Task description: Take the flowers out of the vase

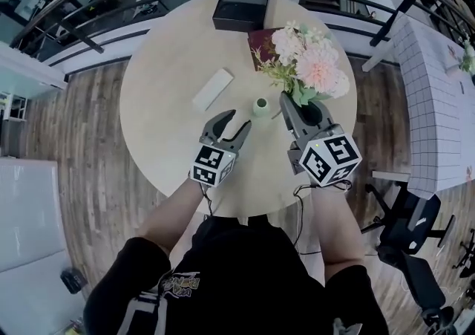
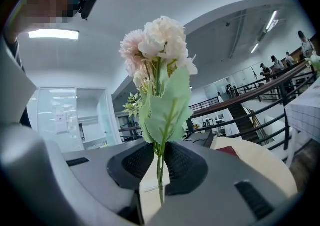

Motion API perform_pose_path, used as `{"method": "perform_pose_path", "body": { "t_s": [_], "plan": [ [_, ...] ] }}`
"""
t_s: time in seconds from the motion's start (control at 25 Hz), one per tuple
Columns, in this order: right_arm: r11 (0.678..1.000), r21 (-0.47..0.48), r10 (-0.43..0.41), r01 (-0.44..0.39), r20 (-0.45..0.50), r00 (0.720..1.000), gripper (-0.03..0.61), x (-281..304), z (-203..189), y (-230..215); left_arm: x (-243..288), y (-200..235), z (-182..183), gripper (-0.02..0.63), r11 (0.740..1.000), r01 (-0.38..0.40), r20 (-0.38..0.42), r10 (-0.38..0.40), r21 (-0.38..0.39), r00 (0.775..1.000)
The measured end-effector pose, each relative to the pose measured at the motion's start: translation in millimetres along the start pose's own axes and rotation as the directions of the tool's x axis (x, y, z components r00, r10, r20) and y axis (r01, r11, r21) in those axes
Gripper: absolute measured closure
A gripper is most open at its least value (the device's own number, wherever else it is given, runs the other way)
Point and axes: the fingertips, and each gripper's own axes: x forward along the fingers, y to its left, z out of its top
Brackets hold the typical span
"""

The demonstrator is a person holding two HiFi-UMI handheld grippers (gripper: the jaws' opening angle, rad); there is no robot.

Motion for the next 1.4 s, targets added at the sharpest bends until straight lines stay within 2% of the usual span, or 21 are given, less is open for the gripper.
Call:
{"method": "perform_pose_path", "body": {
  "t_s": [0.12,0.2,0.44,0.72,0.84,1.12,1.4],
  "plan": [
    [1.0,0.017,0.014,-0.014,-0.011,1.0,0.506,-16.3,-5.3,6.2,-29.1,-5.3,7.8,0.571,0.996,-0.032,-0.017,0.03,-0.078,0.999],
    [0.999,0.021,0.026,-0.025,-0.022,0.999,0.506,-26.0,-9.2,14.4,-47.8,-12.4,15.1,0.603,0.992,-0.035,-0.021,0.033,-0.118,0.999],
    [0.998,0.05,0.049,-0.046,-0.053,0.997,0.506,-58.7,-23.6,48.9,-104.8,-46.1,35.7,0.606,0.988,-0.019,0.013,0.021,-0.155,1.0],
    [0.999,0.012,0.037,-0.036,-0.041,0.998,0.506,-80.1,-25.6,115.9,-169.3,-56.9,31.1,0.606,0.975,0.058,0.021,-0.055,-0.214,0.998],
    [1.0,0.013,0.011,-0.011,-0.03,0.999,0.506,-82.8,-25.8,147.3,-196.8,-48.9,33.8,0.606,0.969,0.093,0.03,-0.089,-0.231,0.996],
    [0.993,0.074,-0.095,0.096,-0.017,0.995,0.506,-103.7,-69.0,208.2,-255.4,-49.3,9.0,0.606,0.966,0.188,0.004,-0.19,-0.177,0.982],
    [0.981,0.114,-0.152,0.156,-0.043,0.987,0.506,-118.9,-112.7,272.6,-302.8,-49.7,-17.7,0.606,0.948,0.264,-0.012,-0.271,-0.18,0.963]
  ]
}}
